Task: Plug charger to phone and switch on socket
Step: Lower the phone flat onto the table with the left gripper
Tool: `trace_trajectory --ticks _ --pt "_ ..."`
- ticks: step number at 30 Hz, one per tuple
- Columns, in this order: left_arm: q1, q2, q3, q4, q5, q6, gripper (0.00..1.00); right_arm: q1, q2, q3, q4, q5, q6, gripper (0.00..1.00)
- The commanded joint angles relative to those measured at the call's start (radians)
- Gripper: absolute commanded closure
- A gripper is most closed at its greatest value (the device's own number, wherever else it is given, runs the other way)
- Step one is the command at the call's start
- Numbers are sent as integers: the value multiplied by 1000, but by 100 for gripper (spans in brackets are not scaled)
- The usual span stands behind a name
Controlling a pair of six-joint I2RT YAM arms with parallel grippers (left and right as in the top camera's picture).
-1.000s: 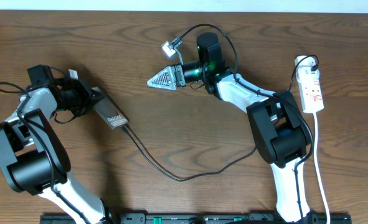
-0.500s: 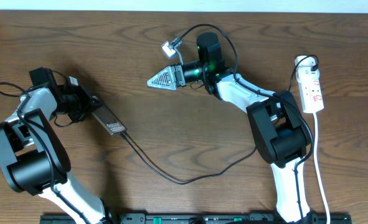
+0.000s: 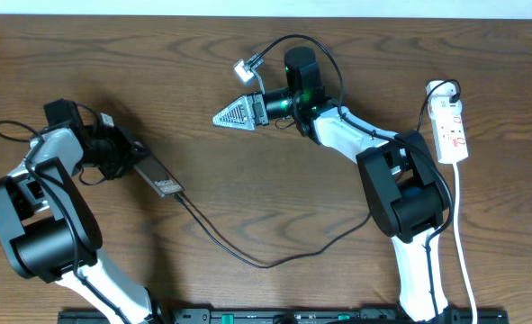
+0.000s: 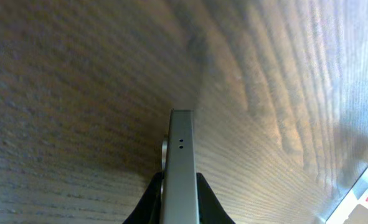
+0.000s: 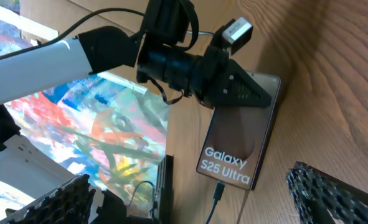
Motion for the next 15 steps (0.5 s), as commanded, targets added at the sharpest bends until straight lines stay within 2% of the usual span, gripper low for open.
trace_trajectory --ticks 1,13,15 --pt "-2 11 -32 6 3 18 93 -2 -13 16 -2 -10 -6 1" --pt "-2 11 -46 10 3 18 92 -2 -13 16 -2 -10 -6 1" --pt "-2 11 -46 10 3 18 87 -2 -13 16 -2 -10 -6 1"
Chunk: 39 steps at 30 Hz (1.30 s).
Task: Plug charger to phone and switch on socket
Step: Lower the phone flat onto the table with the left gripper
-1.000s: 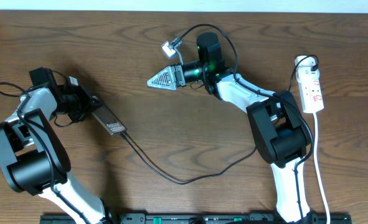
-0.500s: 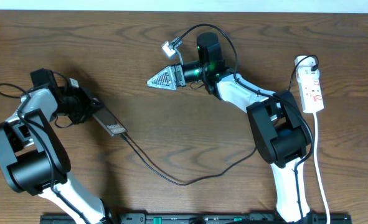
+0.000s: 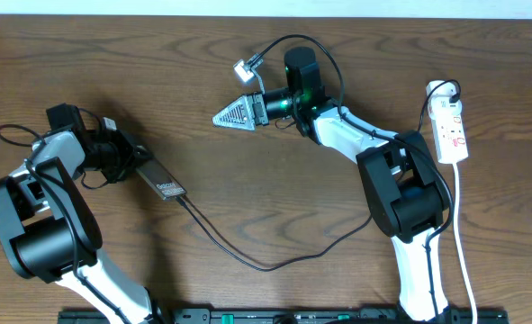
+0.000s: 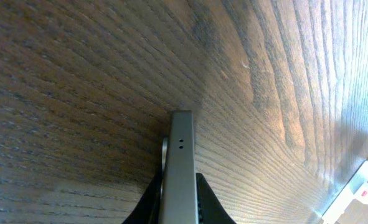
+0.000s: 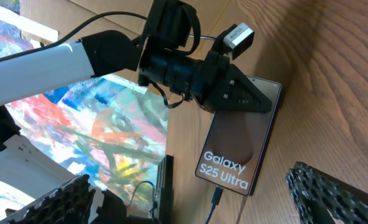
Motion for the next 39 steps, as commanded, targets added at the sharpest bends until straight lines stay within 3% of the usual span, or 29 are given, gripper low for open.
trace_trajectory --ticks 1,23,39 --pt "-2 11 -22 -1 -17 18 84 -2 -13 16 -2 -10 -6 1" --pt "-2 11 -22 -61 -34 18 50 -2 -13 16 -2 -10 -6 1" --pt "-2 11 -23 -145 -63 17 47 -1 -13 16 -2 -10 -5 1"
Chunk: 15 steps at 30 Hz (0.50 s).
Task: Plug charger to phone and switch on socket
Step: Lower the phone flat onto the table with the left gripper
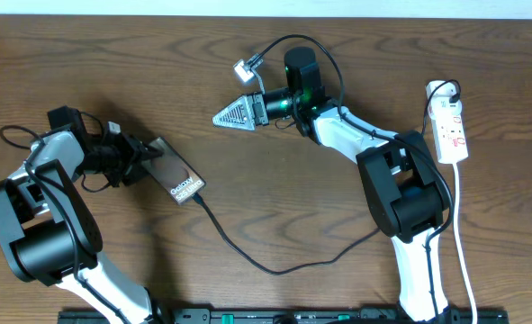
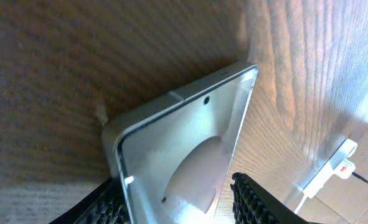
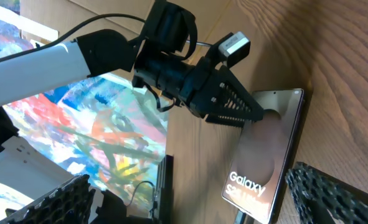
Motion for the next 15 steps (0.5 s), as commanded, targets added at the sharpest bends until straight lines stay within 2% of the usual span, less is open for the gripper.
trace_trajectory --ticks 1,15 --pt "-2 25 -23 -40 -137 2 47 -1 -13 16 -2 -10 -5 1" --pt "-1 25 -23 -93 -174 2 47 1 -13 16 -2 -10 -6 1"
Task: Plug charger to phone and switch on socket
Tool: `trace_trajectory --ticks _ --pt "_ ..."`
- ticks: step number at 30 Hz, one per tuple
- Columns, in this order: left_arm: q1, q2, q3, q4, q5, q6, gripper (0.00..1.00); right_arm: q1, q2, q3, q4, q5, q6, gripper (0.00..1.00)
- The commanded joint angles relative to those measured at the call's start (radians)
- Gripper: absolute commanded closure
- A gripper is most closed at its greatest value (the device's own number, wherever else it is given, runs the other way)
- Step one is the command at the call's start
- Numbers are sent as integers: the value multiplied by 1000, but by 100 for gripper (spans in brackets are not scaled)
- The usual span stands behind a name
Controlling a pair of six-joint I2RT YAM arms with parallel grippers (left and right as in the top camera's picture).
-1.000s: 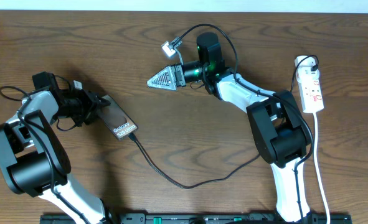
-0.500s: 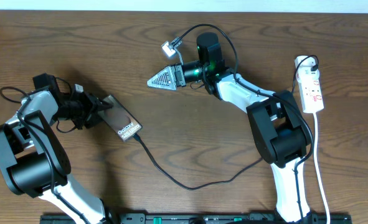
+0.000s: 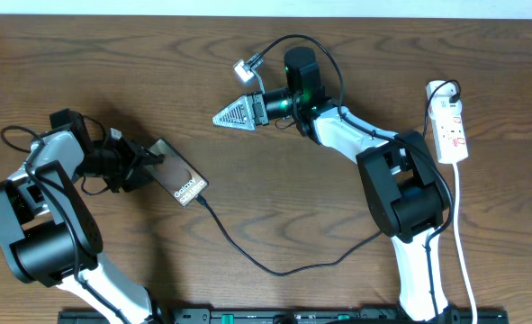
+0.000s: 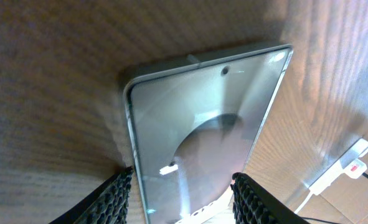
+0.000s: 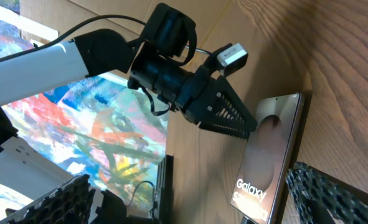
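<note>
The phone [image 3: 177, 173] lies flat on the table, screen up with "Galaxy" showing, and it is also visible in the left wrist view [image 4: 202, 124] and the right wrist view [image 5: 272, 155]. A black charger cable [image 3: 247, 256] is plugged into its lower end. My left gripper [image 3: 144, 166] is open at the phone's upper end, with one finger [image 4: 118, 199] on each side of it. My right gripper [image 3: 225, 115] is open, holds nothing and hangs over the table's middle back. The white socket strip [image 3: 450, 121] lies at the far right.
The cable loops across the front of the table towards the right arm's base [image 3: 410, 207]. The strip's white lead [image 3: 464, 234] runs down the right edge. The strip also shows in the left wrist view [image 4: 352, 158].
The phone was tipped up on one long edge beside the open left fingers and now lies flat. The left gripper sits slightly further back from it. The right arm has not moved.
My left gripper was shut on the phone, holding it on edge with the cable plugged in. It was still holding it a little later. Then the gripper stood open with the phone tipping screen up, and now the phone rests flat.
</note>
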Motion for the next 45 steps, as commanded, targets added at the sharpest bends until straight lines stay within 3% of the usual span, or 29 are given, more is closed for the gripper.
trace_trajectory --ticks 1,11,20,30,37,43,45 --pt "-1 32 -23 -14 -126 2 47 2 -13 16 -2 -10 -5 1" --pt "-1 -64 -23 13 15 60 47 2 -13 16 -2 -10 -6 1" --pt "-1 -314 -23 20 137 141 46 2 -13 16 -2 -10 6 1" --pt "-2 -558 -23 32 237 137 34 -8 -13 16 -26 8 74 1" --pt "-2 -606 -23 39 250 137 28 -76 -29 16 -367 182 -62 1" --pt "-1 -606 -23 45 249 138 27 -145 -154 43 -894 613 -299 1" --pt "-2 -606 -23 50 249 138 27 -165 -211 63 -998 714 -332 1"
